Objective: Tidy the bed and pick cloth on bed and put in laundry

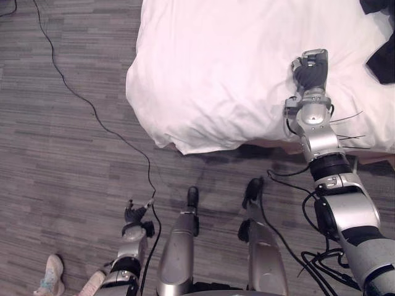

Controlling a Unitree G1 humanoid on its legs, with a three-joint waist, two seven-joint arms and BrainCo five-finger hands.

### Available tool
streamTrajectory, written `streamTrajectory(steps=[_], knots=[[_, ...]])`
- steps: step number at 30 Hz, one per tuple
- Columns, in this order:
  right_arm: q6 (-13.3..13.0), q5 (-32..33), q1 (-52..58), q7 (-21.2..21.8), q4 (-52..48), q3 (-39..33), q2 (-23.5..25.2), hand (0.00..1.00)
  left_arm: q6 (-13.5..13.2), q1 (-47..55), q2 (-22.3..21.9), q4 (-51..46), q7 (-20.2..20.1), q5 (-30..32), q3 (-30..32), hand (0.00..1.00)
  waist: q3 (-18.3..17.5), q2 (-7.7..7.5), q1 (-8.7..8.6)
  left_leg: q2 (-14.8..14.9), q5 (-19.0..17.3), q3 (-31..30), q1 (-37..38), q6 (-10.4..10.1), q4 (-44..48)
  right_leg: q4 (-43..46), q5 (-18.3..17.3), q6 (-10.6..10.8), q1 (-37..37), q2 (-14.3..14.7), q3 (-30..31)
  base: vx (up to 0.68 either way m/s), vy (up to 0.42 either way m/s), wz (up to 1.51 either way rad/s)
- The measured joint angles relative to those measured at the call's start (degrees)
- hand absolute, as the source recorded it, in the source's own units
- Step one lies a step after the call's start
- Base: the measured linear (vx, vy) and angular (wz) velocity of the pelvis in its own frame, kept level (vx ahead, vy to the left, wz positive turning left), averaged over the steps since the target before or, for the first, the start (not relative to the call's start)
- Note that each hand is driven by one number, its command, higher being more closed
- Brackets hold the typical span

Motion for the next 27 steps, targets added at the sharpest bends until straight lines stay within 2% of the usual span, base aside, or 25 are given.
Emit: streamTrajectory(steps=[3,5,8,10,12,13,15,19,21,24,25,27], knots=[[-0.1,3.5,4.0,1.6,-5.6,7.5,4.1,1.00,0.0,-0.2,-0.7,0.0,1.0,0.1,-1.0,0.00,0.1,0.06,-0.12,0.5,0.1,0.7,2.8,-0.2,-1.4,0.0,-0.8,-1.2,1.8,0.6,0.2,-0.01,0.009,-0.16],[0.3,8.0,8.3,7.1,-9.8,18.6,8.2,1.00,0.9,0.0,-1.0,-0.2,1.0,1.4,-2.0,0.00,0.1,0.01,-0.43,1.2,0.5,0.9,7.0,-0.9,-3.5,0.0,-1.7,-2.4,4.9,1.4,0.1,0.04,-0.006,-0.09],[1.7,12.5,11.5,14.6,-12.9,30.6,14.8,1.00,0.9,0.7,-1.4,-2.7,0.8,4.6,-5.2,0.00,0.0,-0.18,-0.09,1.9,1.4,1.6,11.2,-1.6,-6.2,-0.4,-2.5,-3.1,8.0,2.4,-0.2,0.06,-0.005,0.00],[2.0,14.8,12.6,17.5,-15.6,32.3,18.2,1.00,0.9,1.1,-1.9,-3.5,0.5,5.8,-6.7,0.00,-0.2,-0.57,-0.02,2.0,2.0,1.9,12.8,-1.5,-7.7,-0.7,-2.7,-3.2,8.9,2.6,-0.3,0.05,0.000,-0.01],[1.5,18.2,12.1,18.8,-20.5,30.1,20.6,1.00,1.3,3.4,-2.3,-3.7,-0.7,6.9,-8.5,0.00,-1.3,-2.08,-0.09,1.9,2.8,2.7,14.6,-1.5,-9.5,-1.3,-2.6,-3.1,9.9,2.6,0.0,0.06,0.032,-0.07],[1.4,18.3,12.1,18.8,-20.7,29.8,20.6,1.00,1.4,3.6,-2.3,-3.7,-0.7,6.9,-8.5,0.00,-1.4,-2.20,-0.12,1.9,2.8,2.8,14.7,-1.5,-9.5,-1.3,-2.6,-3.1,10.0,2.6,0.1,0.05,0.041,-0.13],[-0.1,19.4,11.8,18.1,-21.7,23.1,20.4,1.00,1.9,5.6,-2.5,-3.5,-1.7,6.9,-9.7,0.00,-3.0,-3.84,-0.28,1.8,2.8,3.4,15.2,-1.5,-9.5,-1.3,-2.5,-3.0,10.2,2.5,0.3,0.04,0.040,-0.09],[-0.4,19.7,7.7,14.2,-21.2,13.5,18.0,1.00,1.8,6.1,-2.9,-3.5,-1.8,6.8,-11.2,0.00,-3.0,-3.86,-0.75,1.2,3.1,3.6,14.2,-1.2,-9.3,-0.9,-2.1,-2.9,9.0,1.8,0.7,0.00,0.056,-0.02],[-1.7,19.7,3.2,11.4,-19.0,7.5,15.2,1.00,1.5,6.0,-2.8,-3.5,-1.8,6.8,-11.2,0.00,-2.4,-2.78,-1.74,1.0,3.2,3.5,11.4,-1.1,-7.7,0.5,-1.9,-2.7,6.2,1.1,0.8,-0.05,0.034,0.05],[-3.0,19.5,-0.5,8.1,-16.1,2.2,9.8,1.00,0.5,5.7,-2.7,-3.5,-1.7,6.5,-11.8,0.00,-1.4,-0.47,-1.61,0.9,2.7,2.8,6.5,-0.5,-4.3,2.4,-2.1,-2.4,2.6,0.6,0.5,-0.10,0.020,0.16],[-3.5,19.0,-2.3,6.3,-13.3,-0.2,6.5,1.00,0.3,5.2,-2.6,-3.4,-1.7,5.6,-12.6,0.00,-0.9,0.55,-1.49,0.9,2.7,2.3,3.3,-0.4,-2.6,3.4,-2.6,-1.8,0.0,0.4,0.3,-0.14,-0.012,0.18],[-3.5,19.0,-3.2,4.6,-8.7,-2.3,2.8,1.00,0.3,4.1,-2.8,-2.6,-1.7,4.6,-13.3,0.00,-0.2,1.85,-1.30,0.8,2.7,1.9,-0.1,-0.4,-1.1,4.7,-2.6,-1.8,-3.1,0.1,0.3,-0.13,-0.016,0.14]])
